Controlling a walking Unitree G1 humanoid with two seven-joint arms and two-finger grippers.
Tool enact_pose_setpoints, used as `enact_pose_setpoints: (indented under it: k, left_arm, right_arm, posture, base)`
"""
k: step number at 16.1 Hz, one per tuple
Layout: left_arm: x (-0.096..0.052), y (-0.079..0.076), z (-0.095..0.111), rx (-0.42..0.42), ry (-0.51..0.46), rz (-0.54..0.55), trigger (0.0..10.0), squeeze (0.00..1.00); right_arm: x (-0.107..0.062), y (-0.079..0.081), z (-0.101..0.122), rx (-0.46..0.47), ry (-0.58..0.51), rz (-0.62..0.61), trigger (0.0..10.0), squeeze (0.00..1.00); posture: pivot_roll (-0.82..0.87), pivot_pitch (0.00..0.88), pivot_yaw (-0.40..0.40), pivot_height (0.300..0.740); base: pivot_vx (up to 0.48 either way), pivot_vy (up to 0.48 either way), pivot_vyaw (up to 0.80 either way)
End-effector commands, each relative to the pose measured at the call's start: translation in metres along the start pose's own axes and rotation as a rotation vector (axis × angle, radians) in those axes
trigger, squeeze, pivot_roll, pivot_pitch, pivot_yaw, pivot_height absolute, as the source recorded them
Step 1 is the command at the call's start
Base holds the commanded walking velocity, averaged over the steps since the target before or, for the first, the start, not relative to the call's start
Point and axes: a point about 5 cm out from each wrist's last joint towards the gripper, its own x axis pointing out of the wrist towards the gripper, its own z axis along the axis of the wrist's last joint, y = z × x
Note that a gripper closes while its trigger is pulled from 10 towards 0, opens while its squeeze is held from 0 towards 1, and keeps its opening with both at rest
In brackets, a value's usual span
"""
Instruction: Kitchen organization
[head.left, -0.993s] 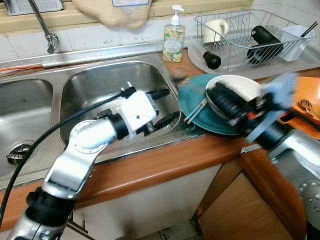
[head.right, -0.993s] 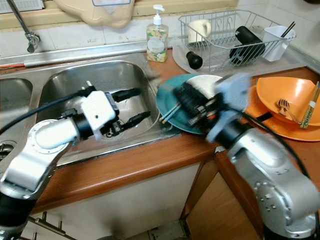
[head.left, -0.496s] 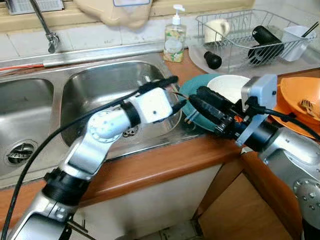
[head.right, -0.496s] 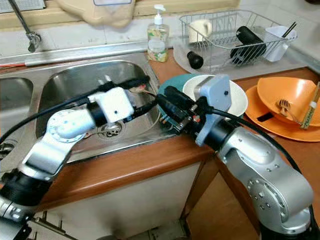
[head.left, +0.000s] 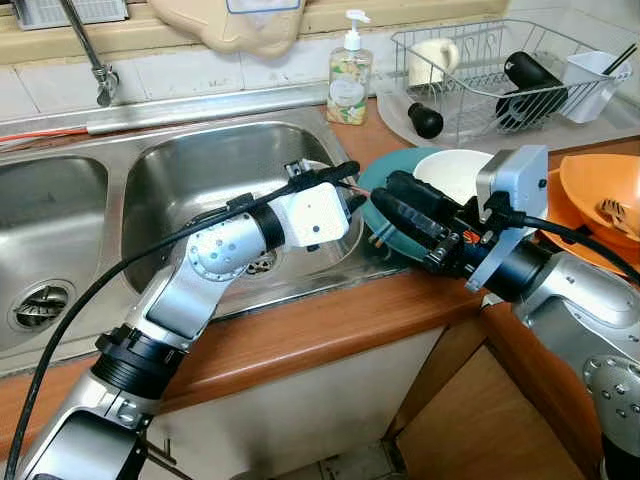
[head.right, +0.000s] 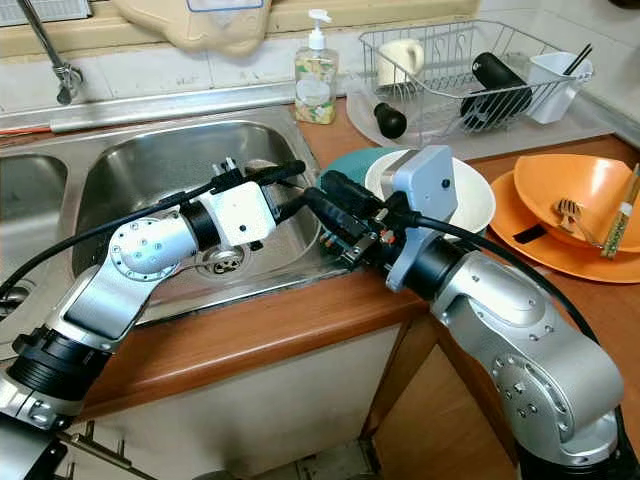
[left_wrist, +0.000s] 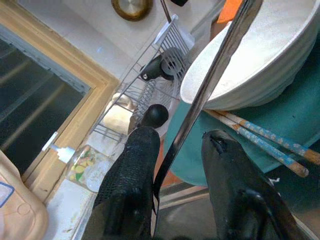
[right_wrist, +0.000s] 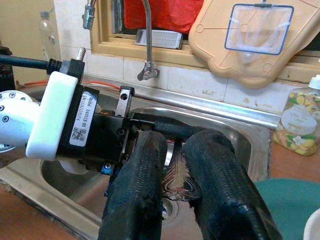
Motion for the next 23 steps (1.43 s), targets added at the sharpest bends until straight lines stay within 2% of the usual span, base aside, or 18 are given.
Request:
enact_pose_setpoints:
  k: [1, 9, 10, 11, 12, 14, 15, 17, 18, 22, 23]
  left_arm:
    - [0.001, 0.003, 0.0, 0.018, 0.005, -0.006, 0.0, 0.0]
    - [-0.002, 0.0, 0.0, 0.055, -0.01, -0.043, 0.0, 0.0]
    - [-0.002, -0.001, 0.0, 0.058, -0.012, -0.049, 0.0, 0.0]
    - [-0.003, -0.002, -0.001, 0.065, -0.011, -0.059, 0.0, 0.0]
    - [-0.003, -0.002, -0.001, 0.066, -0.01, -0.061, 0.0, 0.0]
    - [-0.005, -0.001, -0.003, 0.07, 0.002, -0.061, 0.0, 0.0]
    - [-0.007, 0.001, -0.006, 0.07, 0.022, -0.055, 0.0, 0.0]
    - [-0.01, 0.003, -0.014, 0.053, 0.063, -0.033, 0.0, 0.0]
    - [-0.011, 0.004, -0.018, 0.048, 0.094, -0.03, 0.0, 0.0]
    - [-0.025, 0.011, -0.046, 0.084, 0.272, -0.059, 0.0, 0.0]
    - [-0.036, 0.014, -0.068, 0.101, 0.416, -0.091, 0.0, 0.0]
  right_arm:
    - [0.002, 0.002, 0.003, -0.024, 0.003, 0.015, 0.0, 0.0]
    - [0.003, -0.001, -0.001, -0.046, 0.035, -0.01, 0.0, 0.0]
    - [0.003, -0.001, -0.002, -0.049, 0.038, -0.014, 0.6, 0.0]
    - [0.004, -0.002, -0.003, -0.06, 0.045, -0.022, 4.3, 0.0]
    - [0.004, -0.003, -0.003, -0.066, 0.047, -0.025, 9.8, 0.0]
    - [0.005, -0.004, -0.003, -0.071, 0.048, -0.029, 10.0, 0.0]
    - [0.005, -0.004, -0.002, -0.05, 0.035, -0.026, 10.0, 1.0]
    - [0.004, -0.01, -0.002, -0.082, 0.033, -0.096, 10.0, 1.0]
    - [0.004, -0.01, -0.003, -0.078, 0.034, -0.098, 10.0, 0.0]
    - [-0.002, -0.009, -0.01, -0.079, 0.066, -0.098, 10.0, 0.0]
    - [-0.003, -0.005, -0.016, -0.086, 0.097, -0.075, 10.0, 0.0]
  posture:
    - [-0.11, 0.0, 0.009, 0.74]
    - [-0.11, 0.0, 0.007, 0.74]
    - [-0.11, 0.0, 0.007, 0.74]
    - [-0.11, 0.0, 0.005, 0.74]
    - [-0.11, 0.0, 0.005, 0.74]
    - [-0.12, 0.0, 0.004, 0.74]
    - [-0.11, 0.0, 0.004, 0.74]
    - [-0.12, 0.0, 0.005, 0.74]
    - [-0.12, 0.0, 0.006, 0.74]
    - [-0.12, 0.0, 0.008, 0.74]
    - [-0.11, 0.0, 0.01, 0.74]
  base:
    - [0.0, 0.0, 0.0]
    - [0.0, 0.0, 0.0]
    - [0.0, 0.0, 0.0]
    - [0.0, 0.0, 0.0]
    - [0.0, 0.0, 0.0]
    - [0.0, 0.0, 0.0]
    - [0.0, 0.0, 0.0]
    - [0.0, 0.0, 0.0]
    - [0.0, 0.0, 0.0]
    - [0.0, 0.0, 0.0]
    - [0.0, 0.0, 0.0]
